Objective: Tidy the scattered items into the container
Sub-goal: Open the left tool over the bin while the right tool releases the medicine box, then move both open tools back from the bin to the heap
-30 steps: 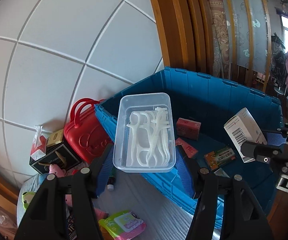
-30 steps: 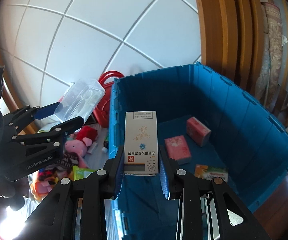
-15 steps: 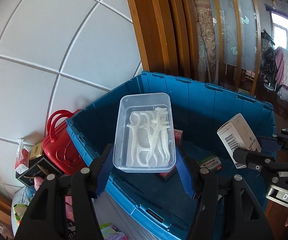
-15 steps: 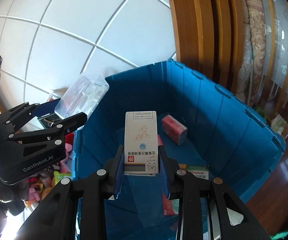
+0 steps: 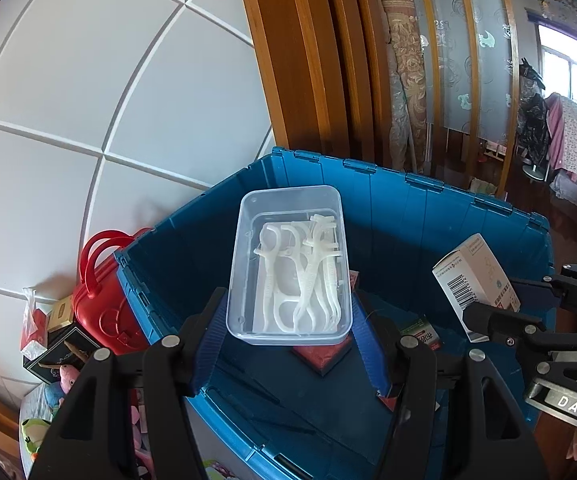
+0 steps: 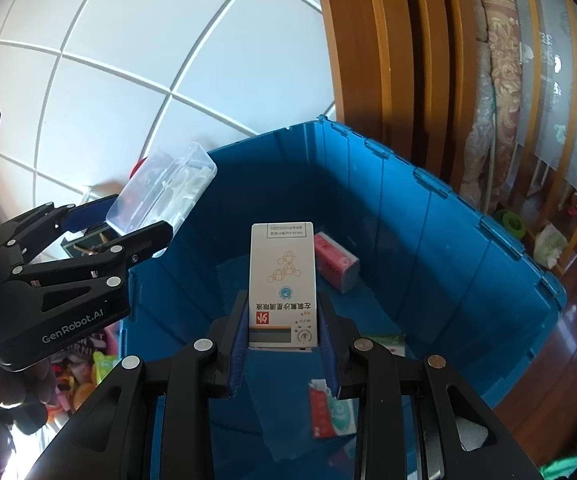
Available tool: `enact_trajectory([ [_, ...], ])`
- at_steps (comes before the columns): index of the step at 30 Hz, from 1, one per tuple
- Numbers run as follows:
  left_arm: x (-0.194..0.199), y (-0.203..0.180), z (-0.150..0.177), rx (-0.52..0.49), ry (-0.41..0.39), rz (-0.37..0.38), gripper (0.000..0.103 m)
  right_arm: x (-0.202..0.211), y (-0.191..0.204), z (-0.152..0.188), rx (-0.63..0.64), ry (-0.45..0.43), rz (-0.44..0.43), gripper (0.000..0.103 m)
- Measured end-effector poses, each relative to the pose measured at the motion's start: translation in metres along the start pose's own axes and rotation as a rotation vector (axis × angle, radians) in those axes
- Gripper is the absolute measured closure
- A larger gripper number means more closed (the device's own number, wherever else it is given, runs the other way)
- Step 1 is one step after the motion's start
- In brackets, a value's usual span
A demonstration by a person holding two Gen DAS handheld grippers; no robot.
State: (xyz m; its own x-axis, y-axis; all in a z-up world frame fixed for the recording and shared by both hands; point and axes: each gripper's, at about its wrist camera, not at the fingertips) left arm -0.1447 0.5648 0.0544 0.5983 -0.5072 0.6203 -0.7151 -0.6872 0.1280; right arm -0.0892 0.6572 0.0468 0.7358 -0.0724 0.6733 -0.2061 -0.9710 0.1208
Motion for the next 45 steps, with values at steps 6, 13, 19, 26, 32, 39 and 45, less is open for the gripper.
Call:
enact_trajectory([
  [6, -0.006, -0.003, -0.002, -0.002, 0.005, 0.008, 0.044, -0.006, -0.004, -0.002, -0.002, 0.008, 0.006, 0.073],
  [13, -0.009, 0.001, -0.007, 0.051, -0.021, 0.010, 0.000, -0.007, -0.005, -0.007, 0.027, -0.009, 0.056, 0.019],
  [19, -0.006, -0.002, -0.006, 0.021, -0.024, -0.006, 0.000, -0.005, -0.013, -0.003, 0.011, -0.027, 0.078, 0.003],
  [26, -0.005, 0.018, 0.006, 0.060, -0.005, -0.045, 0.000, -0.003, -0.008, 0.002, 0.009, -0.039, 0.062, 0.003],
  [32, 0.012, 0.046, 0.043, 0.099, 0.021, -0.070, 0.000, 0.006, 0.025, 0.009, 0.057, -0.070, 0.001, 0.003],
  [39, 0.050, 0.092, 0.111, 0.158, 0.054, -0.127, 0.000, 0.016, 0.095, 0.030, 0.153, -0.099, -0.114, 0.003],
  [45, 0.091, 0.128, 0.178, 0.181, 0.099, -0.184, 0.001, 0.012, 0.158, 0.060, 0.196, -0.048, -0.186, 0.003],
])
Point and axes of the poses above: each gripper's, at about its wrist camera, not at the fingertips, and x roughly against the way its jaws point, y to its left, z to its underside, and after that the axes turned 3 degrees about x, right-handed
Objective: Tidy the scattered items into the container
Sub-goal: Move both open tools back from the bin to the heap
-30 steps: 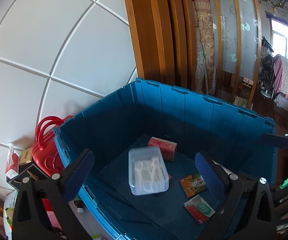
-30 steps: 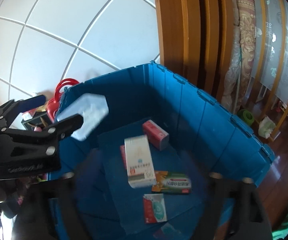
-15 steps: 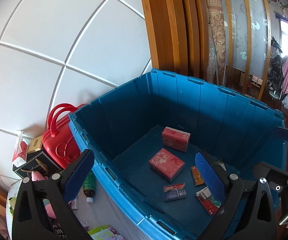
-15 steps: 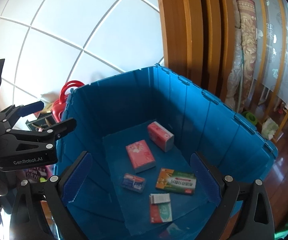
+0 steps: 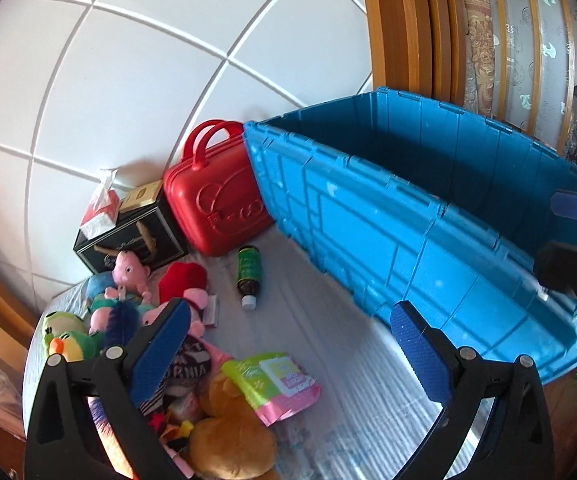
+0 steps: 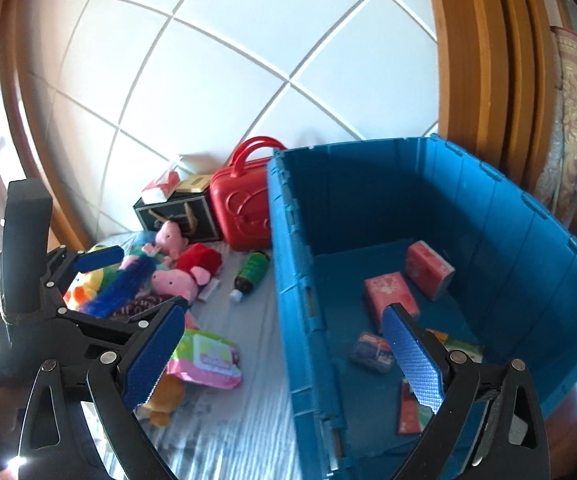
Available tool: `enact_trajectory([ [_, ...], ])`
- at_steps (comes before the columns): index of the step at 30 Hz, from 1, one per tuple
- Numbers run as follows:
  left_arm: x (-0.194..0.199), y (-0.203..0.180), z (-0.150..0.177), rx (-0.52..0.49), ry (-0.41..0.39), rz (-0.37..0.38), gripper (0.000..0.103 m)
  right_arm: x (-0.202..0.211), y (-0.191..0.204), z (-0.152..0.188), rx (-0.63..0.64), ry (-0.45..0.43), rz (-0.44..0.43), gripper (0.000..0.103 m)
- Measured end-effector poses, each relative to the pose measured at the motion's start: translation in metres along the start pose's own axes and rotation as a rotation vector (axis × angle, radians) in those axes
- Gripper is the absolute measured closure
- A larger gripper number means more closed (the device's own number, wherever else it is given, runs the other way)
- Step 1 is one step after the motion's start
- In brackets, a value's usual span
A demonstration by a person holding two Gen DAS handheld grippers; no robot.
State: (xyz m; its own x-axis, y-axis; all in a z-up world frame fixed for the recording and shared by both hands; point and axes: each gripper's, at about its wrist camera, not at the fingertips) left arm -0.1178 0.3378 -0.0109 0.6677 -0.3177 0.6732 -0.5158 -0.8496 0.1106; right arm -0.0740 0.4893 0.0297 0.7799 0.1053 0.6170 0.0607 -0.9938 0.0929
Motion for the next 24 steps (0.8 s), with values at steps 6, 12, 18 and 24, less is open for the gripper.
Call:
enact_trajectory([
  [6, 0.027, 0.058, 0.071, 0.022, 0.054, -0.044, 0.003, -0.009, 0.059, 0.031, 0.027, 0.056, -0.038, 0.003],
  [12, 0.042, 0.115, 0.152, 0.031, 0.134, -0.068, 0.010, -0.018, 0.121, 0.067, 0.069, 0.115, -0.076, 0.003],
  [18, 0.051, 0.160, 0.226, 0.052, 0.218, -0.082, 0.010, -0.027, 0.174, 0.103, 0.099, 0.169, -0.105, 0.003],
  [24, 0.054, 0.175, 0.281, 0.018, 0.284, -0.045, 0.011, -0.039, 0.213, 0.142, 0.118, 0.236, -0.114, 0.003],
])
Point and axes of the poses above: each gripper's, at about its wrist camera, not at the fingertips, and x roughly against the way its jaws point, y to its left, z to its underside, and after that the axes turned 3 degrees about x, right-handed
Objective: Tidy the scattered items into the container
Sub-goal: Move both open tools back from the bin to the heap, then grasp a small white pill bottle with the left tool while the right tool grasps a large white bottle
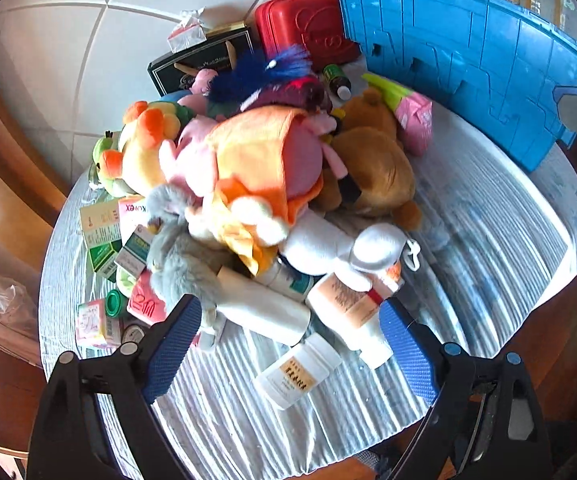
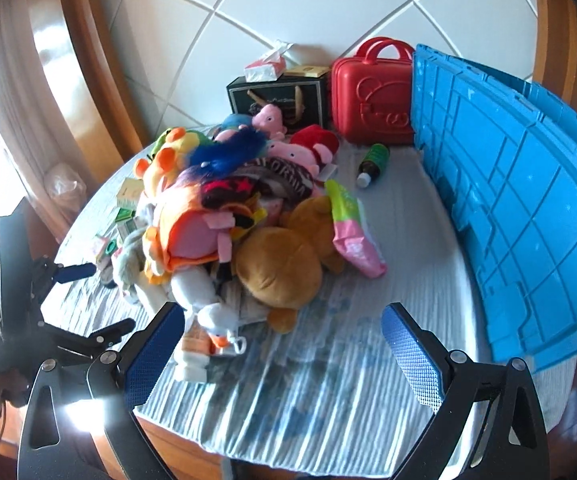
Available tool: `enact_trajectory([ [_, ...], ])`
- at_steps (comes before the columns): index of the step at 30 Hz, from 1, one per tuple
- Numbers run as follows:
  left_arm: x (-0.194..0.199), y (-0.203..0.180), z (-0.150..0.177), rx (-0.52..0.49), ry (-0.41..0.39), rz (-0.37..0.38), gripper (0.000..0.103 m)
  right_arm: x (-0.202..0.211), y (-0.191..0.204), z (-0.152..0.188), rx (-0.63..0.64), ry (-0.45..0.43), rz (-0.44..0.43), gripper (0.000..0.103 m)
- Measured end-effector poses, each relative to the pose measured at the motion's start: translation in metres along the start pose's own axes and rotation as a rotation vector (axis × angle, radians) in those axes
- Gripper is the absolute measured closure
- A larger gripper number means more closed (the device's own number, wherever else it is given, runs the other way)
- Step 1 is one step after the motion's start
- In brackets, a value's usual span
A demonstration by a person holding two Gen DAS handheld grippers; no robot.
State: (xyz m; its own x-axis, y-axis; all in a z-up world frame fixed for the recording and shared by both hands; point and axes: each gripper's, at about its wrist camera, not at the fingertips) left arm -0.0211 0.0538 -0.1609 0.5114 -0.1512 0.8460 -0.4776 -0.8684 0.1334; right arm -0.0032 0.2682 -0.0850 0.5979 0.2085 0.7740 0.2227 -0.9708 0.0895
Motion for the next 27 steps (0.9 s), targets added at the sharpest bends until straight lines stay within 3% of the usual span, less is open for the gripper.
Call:
enact_trajectory([
  [13, -0.038, 0.002, 0.057, -0.120, 0.054, 0.074, 0.012, -0.059, 0.055, 0.050, 0.008, 0.118, -0.044, 0.003],
  [20, -0.067, 0.003, 0.072, -0.191, 0.076, 0.097, 0.023, -0.093, 0.078, 0.068, 0.023, 0.177, -0.058, 0.003],
  [27, -0.083, 0.004, 0.077, -0.202, 0.067, 0.122, 0.024, -0.126, 0.093, 0.079, 0.023, 0.227, -0.075, 0.007],
])
Point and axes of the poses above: each gripper's, at about its wrist camera, not at the fingertips, and x roughly against the way its jaws point, y to its left, z to its underside, and after that the axes turned 3 degrees about x, right-handed
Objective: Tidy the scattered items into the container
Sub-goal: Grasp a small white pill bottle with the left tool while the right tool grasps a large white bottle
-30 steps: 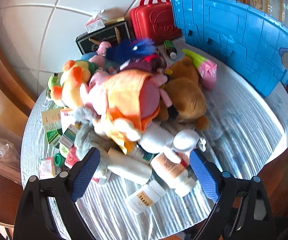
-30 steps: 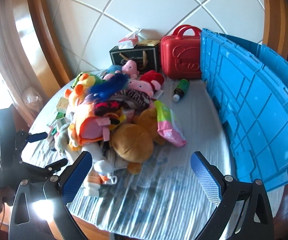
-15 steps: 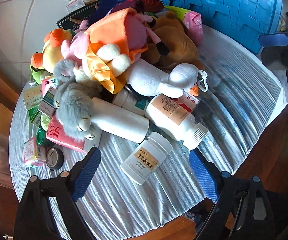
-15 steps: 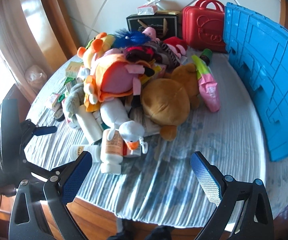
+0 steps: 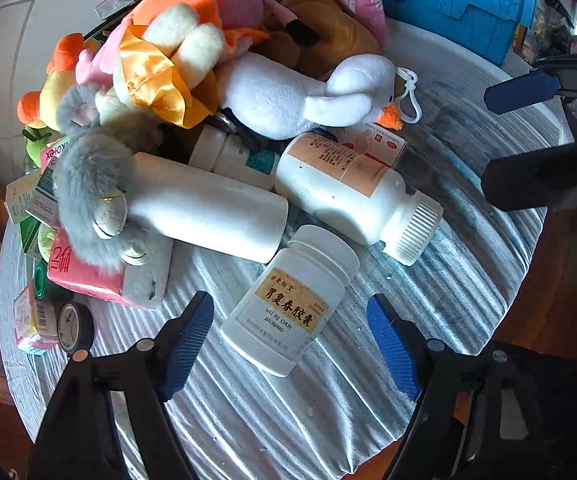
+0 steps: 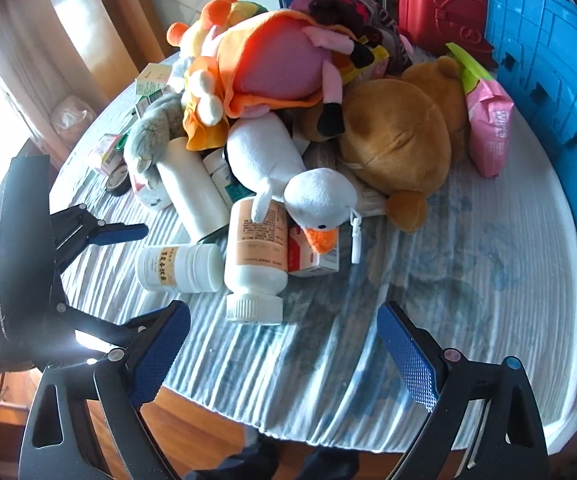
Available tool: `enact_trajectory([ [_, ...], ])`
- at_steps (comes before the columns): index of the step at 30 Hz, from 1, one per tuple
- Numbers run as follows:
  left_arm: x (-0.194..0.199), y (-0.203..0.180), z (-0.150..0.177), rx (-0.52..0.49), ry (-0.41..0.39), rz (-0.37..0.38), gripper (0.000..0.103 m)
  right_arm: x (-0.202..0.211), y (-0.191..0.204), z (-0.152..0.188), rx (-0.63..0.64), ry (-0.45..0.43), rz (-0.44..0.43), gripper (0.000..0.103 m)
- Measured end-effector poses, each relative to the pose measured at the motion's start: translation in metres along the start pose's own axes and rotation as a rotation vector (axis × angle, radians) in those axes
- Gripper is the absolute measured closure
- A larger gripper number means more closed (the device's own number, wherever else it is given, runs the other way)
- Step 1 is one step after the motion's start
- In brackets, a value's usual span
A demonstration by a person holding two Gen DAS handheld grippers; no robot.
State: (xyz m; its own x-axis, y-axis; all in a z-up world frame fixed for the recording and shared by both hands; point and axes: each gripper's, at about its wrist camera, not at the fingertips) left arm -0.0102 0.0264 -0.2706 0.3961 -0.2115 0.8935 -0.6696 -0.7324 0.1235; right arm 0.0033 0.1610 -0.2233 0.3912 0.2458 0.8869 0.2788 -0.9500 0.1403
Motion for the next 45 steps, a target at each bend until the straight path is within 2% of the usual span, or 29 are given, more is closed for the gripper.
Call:
enact_trajectory([
  [2, -0.003, 0.002, -0.001, 0.007, -0.007, 0.014, 0.025, -0.009, 0.001, 0.001, -0.006, 0.013, 0.001, 0.008],
  [3, -0.004, 0.002, -0.001, 0.009, -0.009, 0.020, 0.031, -0.013, 0.002, 0.001, -0.008, 0.019, 0.003, 0.009],
  [8, -0.014, -0.002, -0.003, -0.033, -0.003, 0.040, 0.044, -0.027, 0.002, 0.001, -0.025, 0.042, 0.005, 0.012],
  [12, -0.016, -0.005, -0.005, -0.048, -0.012, 0.055, 0.050, -0.035, 0.002, -0.001, -0.034, 0.053, 0.006, 0.012],
  [20, -0.009, -0.005, 0.004, -0.031, -0.024, 0.050, 0.051, -0.056, 0.004, -0.005, -0.049, 0.085, 0.003, 0.014],
  [23, -0.005, 0.002, 0.015, -0.002, -0.020, 0.037, 0.051, -0.065, 0.006, -0.006, -0.053, 0.099, 0.007, 0.019],
  [25, -0.002, 0.007, 0.020, 0.017, -0.016, 0.031, 0.051, -0.070, 0.010, -0.007, -0.052, 0.108, 0.013, 0.029],
  [28, 0.000, 0.012, 0.026, 0.028, -0.013, 0.026, 0.051, -0.076, 0.015, -0.008, -0.051, 0.115, 0.014, 0.036],
  [34, 0.001, 0.017, 0.028, 0.049, -0.015, 0.016, 0.051, -0.088, 0.024, -0.016, -0.044, 0.115, 0.026, 0.046],
  [39, 0.001, 0.017, 0.025, 0.053, -0.016, 0.018, 0.051, -0.097, 0.027, -0.019, -0.036, 0.123, 0.029, 0.051],
  [45, -0.001, 0.020, 0.022, 0.064, -0.016, 0.025, 0.051, -0.096, 0.028, -0.020, -0.029, 0.127, 0.024, 0.052],
])
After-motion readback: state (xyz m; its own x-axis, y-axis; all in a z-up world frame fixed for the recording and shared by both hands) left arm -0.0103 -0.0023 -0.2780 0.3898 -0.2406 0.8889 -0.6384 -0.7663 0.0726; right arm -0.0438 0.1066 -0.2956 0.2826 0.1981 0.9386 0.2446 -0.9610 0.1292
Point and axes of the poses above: each gripper's, at about its wrist camera, not at the fingertips, and x roughly against the way its jaws point, y to its left, z to its underside, and after that the axes turned 3 degrees about x, right-handed
